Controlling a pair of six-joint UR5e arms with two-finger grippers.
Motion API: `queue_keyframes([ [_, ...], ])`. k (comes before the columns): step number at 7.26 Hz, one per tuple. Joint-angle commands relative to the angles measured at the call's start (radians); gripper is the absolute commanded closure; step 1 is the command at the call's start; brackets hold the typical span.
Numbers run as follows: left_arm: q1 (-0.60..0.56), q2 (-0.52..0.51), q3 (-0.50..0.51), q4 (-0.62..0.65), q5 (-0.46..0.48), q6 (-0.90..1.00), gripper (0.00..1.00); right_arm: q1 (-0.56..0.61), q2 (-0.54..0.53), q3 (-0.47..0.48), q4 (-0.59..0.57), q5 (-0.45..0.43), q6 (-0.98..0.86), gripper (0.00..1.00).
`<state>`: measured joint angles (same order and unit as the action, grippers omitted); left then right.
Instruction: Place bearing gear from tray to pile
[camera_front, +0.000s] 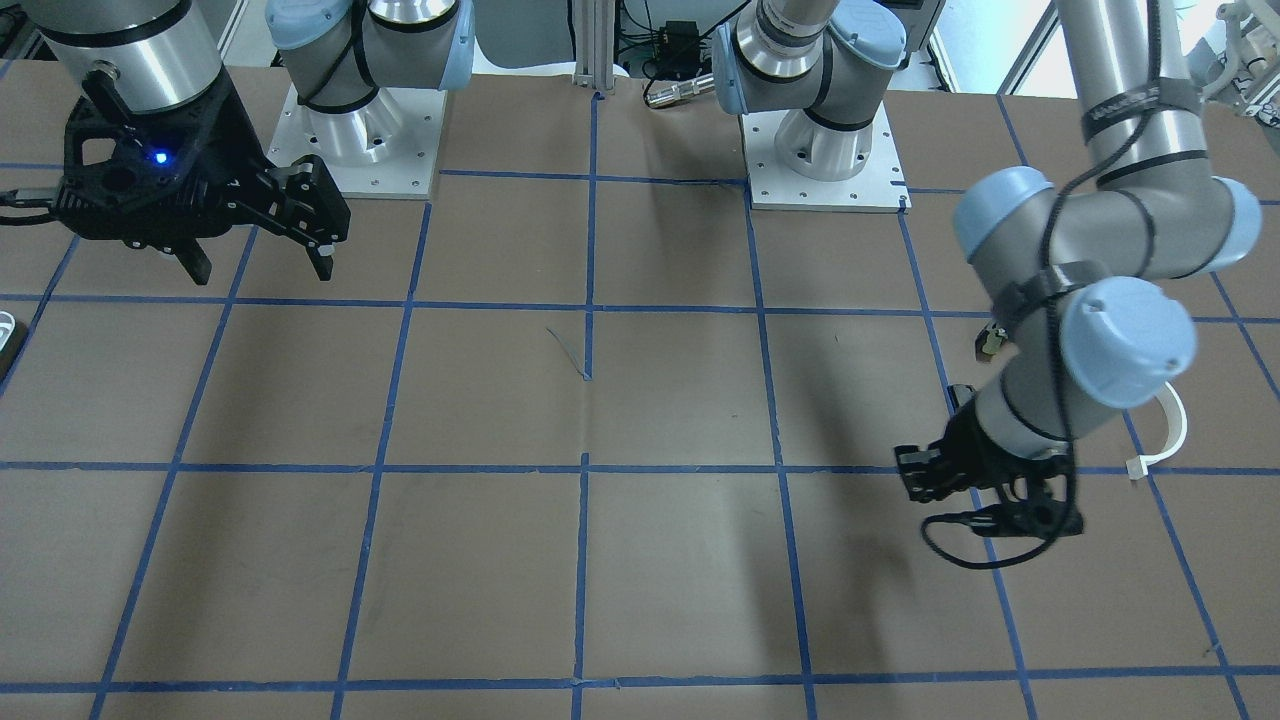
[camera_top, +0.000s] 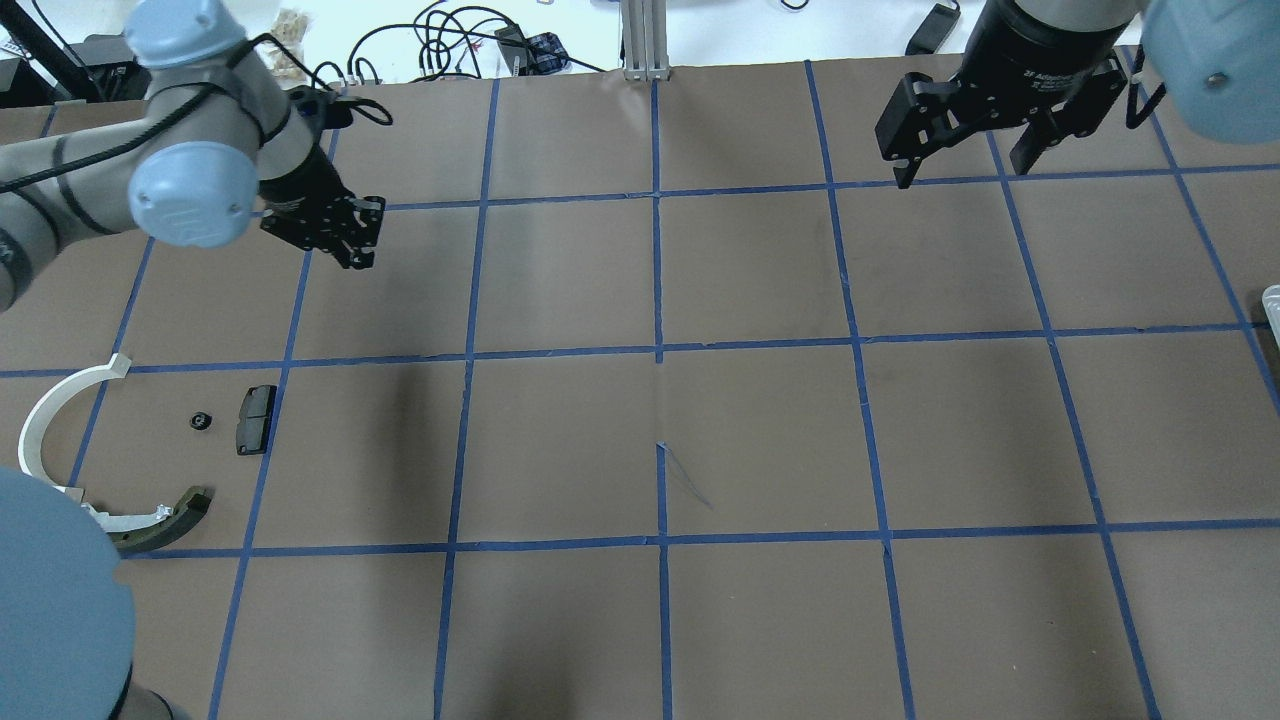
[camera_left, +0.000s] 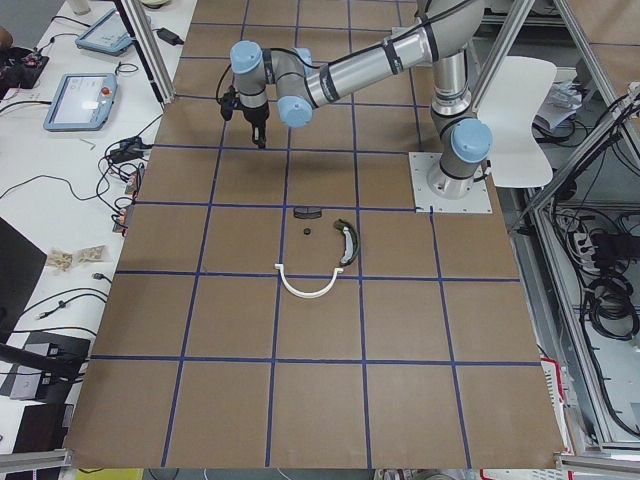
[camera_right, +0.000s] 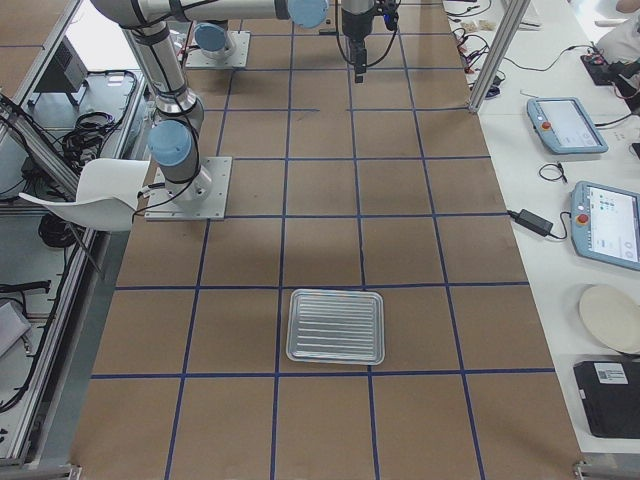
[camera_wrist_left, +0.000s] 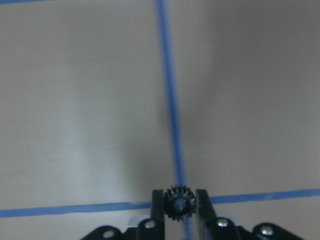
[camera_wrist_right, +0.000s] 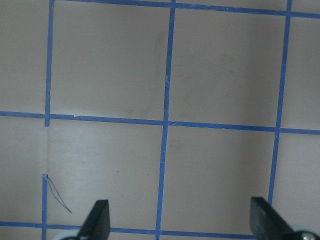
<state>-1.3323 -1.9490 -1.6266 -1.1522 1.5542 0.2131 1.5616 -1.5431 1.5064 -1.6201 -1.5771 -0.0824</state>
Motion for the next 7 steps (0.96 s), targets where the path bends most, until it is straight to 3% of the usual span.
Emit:
queue_keyframes([
  [1,0.216,-0.007,-0.021,-0.003,0.0,0.198,1.0,0.0,0.0,0.0,0.0,0.0,0.0,0.0],
  [3,0.352,-0.007,-0.093,0.009,-0.002,0.293,1.0,0.0,0.0,0.0,0.0,0.0,0.001,0.0],
  [7,0.435,-0.019,-0.14,0.015,-0.002,0.333,1.0,0.0,0.001,0.002,0.002,0.002,0.0,0.0],
])
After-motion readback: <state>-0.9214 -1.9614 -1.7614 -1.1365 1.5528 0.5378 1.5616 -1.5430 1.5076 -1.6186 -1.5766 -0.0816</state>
